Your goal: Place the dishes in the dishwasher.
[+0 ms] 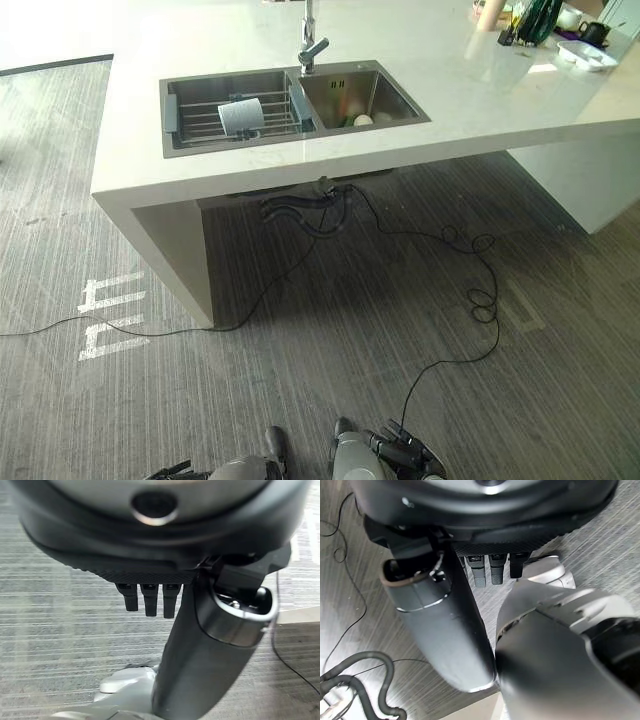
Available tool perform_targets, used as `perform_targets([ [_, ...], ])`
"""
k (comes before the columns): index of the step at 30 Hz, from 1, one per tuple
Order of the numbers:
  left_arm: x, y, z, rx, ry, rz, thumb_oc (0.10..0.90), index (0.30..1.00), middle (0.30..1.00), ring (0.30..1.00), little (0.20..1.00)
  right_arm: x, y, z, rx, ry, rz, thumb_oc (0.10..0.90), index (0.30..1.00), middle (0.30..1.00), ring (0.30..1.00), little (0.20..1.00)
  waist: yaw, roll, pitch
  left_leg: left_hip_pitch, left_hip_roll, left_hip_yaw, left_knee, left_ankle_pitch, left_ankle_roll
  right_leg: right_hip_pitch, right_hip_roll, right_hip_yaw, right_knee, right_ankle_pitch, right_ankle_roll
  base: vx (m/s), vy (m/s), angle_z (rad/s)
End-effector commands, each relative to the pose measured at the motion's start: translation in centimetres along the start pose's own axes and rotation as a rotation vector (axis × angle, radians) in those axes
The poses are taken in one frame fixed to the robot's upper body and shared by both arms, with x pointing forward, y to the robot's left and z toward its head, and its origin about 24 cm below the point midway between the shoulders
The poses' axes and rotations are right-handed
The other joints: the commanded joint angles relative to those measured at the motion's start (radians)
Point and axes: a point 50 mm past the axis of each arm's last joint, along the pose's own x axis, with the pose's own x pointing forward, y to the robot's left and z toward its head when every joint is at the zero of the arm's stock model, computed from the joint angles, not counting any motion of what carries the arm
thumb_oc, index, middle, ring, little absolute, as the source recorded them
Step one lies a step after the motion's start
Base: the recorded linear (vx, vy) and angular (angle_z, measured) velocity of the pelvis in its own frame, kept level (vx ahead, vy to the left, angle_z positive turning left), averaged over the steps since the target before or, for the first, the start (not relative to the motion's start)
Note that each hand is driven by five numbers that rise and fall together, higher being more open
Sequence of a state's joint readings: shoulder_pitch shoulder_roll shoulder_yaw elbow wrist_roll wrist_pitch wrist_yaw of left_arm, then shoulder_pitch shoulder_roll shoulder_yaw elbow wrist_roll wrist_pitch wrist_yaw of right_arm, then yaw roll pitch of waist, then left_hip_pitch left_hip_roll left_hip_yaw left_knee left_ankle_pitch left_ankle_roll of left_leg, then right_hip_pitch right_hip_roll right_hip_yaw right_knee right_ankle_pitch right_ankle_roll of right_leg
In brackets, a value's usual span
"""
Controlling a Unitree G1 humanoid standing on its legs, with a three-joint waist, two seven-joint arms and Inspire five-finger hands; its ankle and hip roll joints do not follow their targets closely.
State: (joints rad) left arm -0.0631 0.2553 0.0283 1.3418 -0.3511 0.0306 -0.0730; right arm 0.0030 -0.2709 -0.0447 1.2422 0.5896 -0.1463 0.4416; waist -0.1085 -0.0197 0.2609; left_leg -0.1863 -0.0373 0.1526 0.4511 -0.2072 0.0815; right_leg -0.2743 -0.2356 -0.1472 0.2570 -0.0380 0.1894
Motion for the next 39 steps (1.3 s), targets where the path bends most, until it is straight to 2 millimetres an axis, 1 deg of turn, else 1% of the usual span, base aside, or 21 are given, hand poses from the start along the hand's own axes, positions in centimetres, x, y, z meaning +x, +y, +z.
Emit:
perform_targets([
  [1, -0.3, 1.2, -2.2, -0.008, 0.072, 0.025, 0.800, 0.900, 0.900, 0.900, 0.900, -0.6, -0.9, -0.3, -0.018, 0.022, -0.002, 0.800, 0.900, 0.900, 0.900, 0.900, -0.008, 0.025, -0.029, 0.156, 0.015, -0.049, -0.151, -0.135, -0.042, -0.026, 0.028, 0.043, 0.043, -0.004, -0.002, 0.30, -0.472, -0.74],
  [4, -0.4, 1.5, -2.8, -0.021, 0.112, 0.040, 0.800, 0.900, 0.900, 0.900, 0.900, -0.7, -0.8, -1.0, -0.007, 0.050, 0.001, 0.800, 0.900, 0.900, 0.900, 0.900, -0.004, 0.012, -0.044, 0.174, 0.045, -0.043, -0.151, -0.130, -0.059, 0.011, 0.048, 0.043, 0.043, -0.028, -0.017, 0.22, -0.329, 0.15],
  [6, -0.5, 1.2, -3.5, -0.031, 0.130, 0.038, 0.800, 0.900, 0.900, 0.900, 0.900, -0.9, -1.0, -1.4, -0.029, 0.079, 0.000, 0.800, 0.900, 0.900, 0.900, 0.900, -0.004, 0.003, -0.056, 0.225, 0.079, -0.036, -0.151, -0.133, -0.084, 0.051, 0.066, 0.029, 0.043, -0.059, -0.046, 0.29, -0.338, 0.18],
  [7, -0.5, 1.0, -3.5, -0.040, 0.121, 0.048, 0.800, 0.900, 0.900, 0.900, 0.900, -1.0, -1.1, -1.4, -0.026, 0.084, -0.002, 0.800, 0.900, 0.900, 0.900, 0.900, 0.002, -0.006, -0.055, 0.240, 0.087, -0.026, -0.151, -0.101, -0.090, 0.074, 0.074, 0.032, 0.043, -0.072, -0.060, 0.25, -0.321, 0.08],
  [8, -0.4, 1.0, -3.3, -0.050, 0.110, 0.053, 0.800, 0.900, 0.900, 0.900, 0.900, -1.1, -1.3, -1.4, 0.000, 0.082, -0.003, 0.800, 0.900, 0.900, 0.900, 0.900, 0.012, -0.022, -0.050, 0.252, 0.092, -0.013, -0.151, -0.046, -0.091, 0.099, 0.076, 0.041, 0.043, -0.087, -0.074, 0.16, -0.257, 0.00],
  [9, -0.4, 0.9, -3.3, -0.054, 0.106, 0.053, 0.800, 0.900, 0.900, 0.900, 0.900, -1.1, -1.4, -1.4, 0.016, 0.080, -0.002, 0.800, 0.900, 0.900, 0.900, 0.900, 0.017, -0.029, -0.047, 0.255, 0.093, -0.008, -0.151, -0.025, -0.092, 0.108, 0.077, 0.045, 0.043, -0.093, -0.080, 0.12, -0.253, -0.07],
  [10, -0.4, 0.8, -3.1, -0.063, 0.092, 0.050, 0.800, 0.900, 0.900, 0.900, 0.900, -1.2, -1.5, -1.3, 0.042, 0.073, 0.005, 0.800, 0.900, 0.900, 0.900, 0.900, 0.026, -0.042, -0.038, 0.229, 0.101, -0.003, -0.098, 0.011, -0.091, 0.126, 0.077, 0.054, 0.043, -0.103, -0.093, 0.06, -0.174, 0.01],
  [11, -0.4, 0.8, -3.0, -0.065, 0.087, 0.047, 0.800, 0.900, 0.900, 0.900, 0.900, -1.2, -1.5, -1.3, 0.048, 0.071, 0.010, 0.800, 0.900, 0.900, 0.900, 0.900, 0.028, -0.043, -0.035, 0.215, 0.106, -0.003, -0.075, 0.016, -0.092, 0.130, 0.079, 0.055, 0.043, -0.106, -0.097, 0.10, -0.317, 0.06],
  [12, -0.2, 0.0, -2.1, -0.047, 0.060, 0.023, 0.800, 0.900, 0.900, 0.900, 0.900, -1.7, -2.2, -0.9, 0.032, 0.070, 0.024, 0.800, 0.900, 0.900, 0.900, 0.900, 0.044, -0.040, -0.010, 0.086, 0.120, 0.020, 0.130, 0.032, -0.087, 0.176, 0.091, 0.029, 0.043, -0.130, -0.127, 0.12, -0.231, 0.02],
  [13, -0.2, -0.1, -2.0, -0.043, 0.067, 0.020, 0.800, 0.900, 0.900, 0.900, 0.900, -1.7, -2.5, -0.7, 0.051, 0.071, 0.011, 0.800, 0.900, 0.900, 0.900, 0.900, 0.053, -0.039, -0.008, 0.062, 0.096, 0.014, 0.115, 0.027, -0.079, 0.188, 0.092, 0.024, 0.043, -0.141, -0.130, 0.18, -0.172, 0.31],
  [14, -0.2, -0.2, -2.0, -0.041, 0.082, 0.020, 0.800, 0.900, 0.900, 0.900, 0.900, -1.7, -2.6, -0.7, 0.058, 0.083, 0.001, 0.800, 0.900, 0.900, 0.900, 0.900, 0.063, -0.039, -0.011, 0.066, 0.060, 0.005, 0.049, 0.010, -0.067, 0.198, 0.095, 0.024, 0.043, -0.153, -0.128, 0.16, 0.058, 0.39],
  [15, -0.2, -0.2, -2.1, -0.033, 0.096, 0.023, 0.800, 0.900, 0.900, 0.900, 0.900, -1.7, -2.6, -0.8, 0.058, 0.094, -0.002, 0.800, 0.900, 0.900, 0.900, 0.900, 0.068, -0.039, -0.015, 0.090, 0.042, 0.007, -0.048, 0.007, -0.064, 0.206, 0.097, 0.022, 0.043, -0.162, -0.124, 0.13, 0.145, 0.38],
  [16, -0.1, -0.1, -2.0, -0.006, 0.111, 0.028, 0.800, 0.900, 0.900, 0.900, 0.900, -1.7, -2.5, -1.0, 0.067, 0.107, -0.004, 0.800, 0.900, 0.900, 0.900, 0.900, 0.066, -0.020, -0.025, 0.079, 0.051, 0.010, -0.151, 0.020, -0.078, 0.210, 0.116, 0.007, 0.043, -0.174, -0.119, 0.09, 0.151, -0.04],
  [18, -0.1, -0.2, -1.9, 0.032, 0.126, 0.025, 0.800, 0.900, 0.900, 0.900, 0.900, -1.7, -2.5, -1.4, 0.074, 0.116, -0.005, 0.800, 0.900, 0.900, 0.900, 0.900, 0.056, 0.003, -0.037, 0.045, 0.077, 0.004, -0.151, 0.017, -0.093, 0.216, 0.132, -0.014, 0.043, -0.188, -0.118, 0.05, 0.138, 0.05],
  [19, -0.1, -0.4, -1.7, 0.060, 0.130, 0.019, 0.800, 0.900, 0.900, 0.900, 0.900, -1.8, -2.4, -1.6, 0.089, 0.120, -0.008, 0.800, 0.900, 0.900, 0.900, 0.900, 0.050, 0.011, -0.049, 0.041, 0.095, -0.007, -0.151, 0.015, -0.104, 0.214, 0.135, -0.026, 0.043, -0.192, -0.117, 0.08, 0.158, 0.41],
  [20, 0.0, -1.0, -1.5, 0.064, 0.132, 0.013, 0.800, 0.900, 0.900, 0.900, 0.900, -1.7, -2.3, -1.8, 0.099, 0.126, -0.010, 0.800, 0.900, 0.900, 0.900, 0.900, 0.042, 0.023, -0.066, 0.041, 0.097, -0.033, -0.151, -0.002, -0.115, 0.207, 0.132, -0.032, 0.043, -0.196, -0.111, 0.09, 0.144, 0.36],
  [22, 0.0, -1.5, -1.3, 0.072, 0.140, 0.008, 0.800, 0.900, 0.900, 0.900, 0.900, -1.8, -2.3, -1.9, 0.101, 0.133, -0.012, 0.800, 0.900, 0.900, 0.900, 0.900, 0.031, 0.031, -0.081, 0.051, 0.108, -0.017, -0.151, -0.015, -0.121, 0.204, 0.123, -0.041, 0.043, -0.199, -0.104, 0.08, 0.111, 0.17],
  [24, 0.1, -1.6, -1.2, 0.070, 0.148, 0.008, 0.800, 0.900, 0.900, 0.900, 0.900, -1.7, -2.1, -2.2, 0.080, 0.163, 0.002, 0.800, 0.900, 0.900, 0.900, 0.900, 0.026, 0.036, -0.095, 0.057, 0.109, -0.018, -0.151, -0.024, -0.126, 0.198, 0.110, -0.046, 0.043, -0.195, -0.095, 0.07, 0.115, 0.10],
  [28, 0.0, -1.2, -1.7, 0.037, 0.168, 0.023, 0.800, 0.900, 0.900, 0.900, 0.900, -1.5, -1.5, -2.7, 0.032, 0.194, 0.025, 0.800, 0.900, 0.900, 0.900, 0.900, 0.034, 0.037, -0.116, 0.062, 0.109, -0.007, -0.151, -0.039, -0.123, 0.185, 0.089, -0.057, 0.043, -0.187, -0.076, 0.06, 0.074, 0.03],
  [33, -0.2, -0.5, -3.2, 0.050, 0.208, 0.036, 0.800, 0.900, 0.900, 0.900, 0.900, -1.4, -1.1, -2.9, 0.025, 0.195, 0.037, 0.800, 0.900, 0.900, 0.900, 0.900, 0.038, 0.026, -0.128, 0.071, 0.104, 0.004, -0.151, -0.049, -0.111, 0.182, 0.088, -0.040, 0.043, -0.180, -0.069, 0.07, 0.019, -0.11],
  [39, -0.3, -0.2, -3.4, 0.041, 0.211, 0.029, 0.800, 0.900, 0.900, 0.900, 0.900, -1.6, -1.2, -3.4, 0.030, 0.222, 0.042, 0.800, 0.900, 0.900, 0.900, 0.900, 0.031, 0.028, -0.129, 0.080, 0.107, 0.025, -0.151, -0.061, -0.103, 0.182, 0.083, -0.032, 0.043, -0.182, -0.064, 0.04, 0.027, -0.11],
])
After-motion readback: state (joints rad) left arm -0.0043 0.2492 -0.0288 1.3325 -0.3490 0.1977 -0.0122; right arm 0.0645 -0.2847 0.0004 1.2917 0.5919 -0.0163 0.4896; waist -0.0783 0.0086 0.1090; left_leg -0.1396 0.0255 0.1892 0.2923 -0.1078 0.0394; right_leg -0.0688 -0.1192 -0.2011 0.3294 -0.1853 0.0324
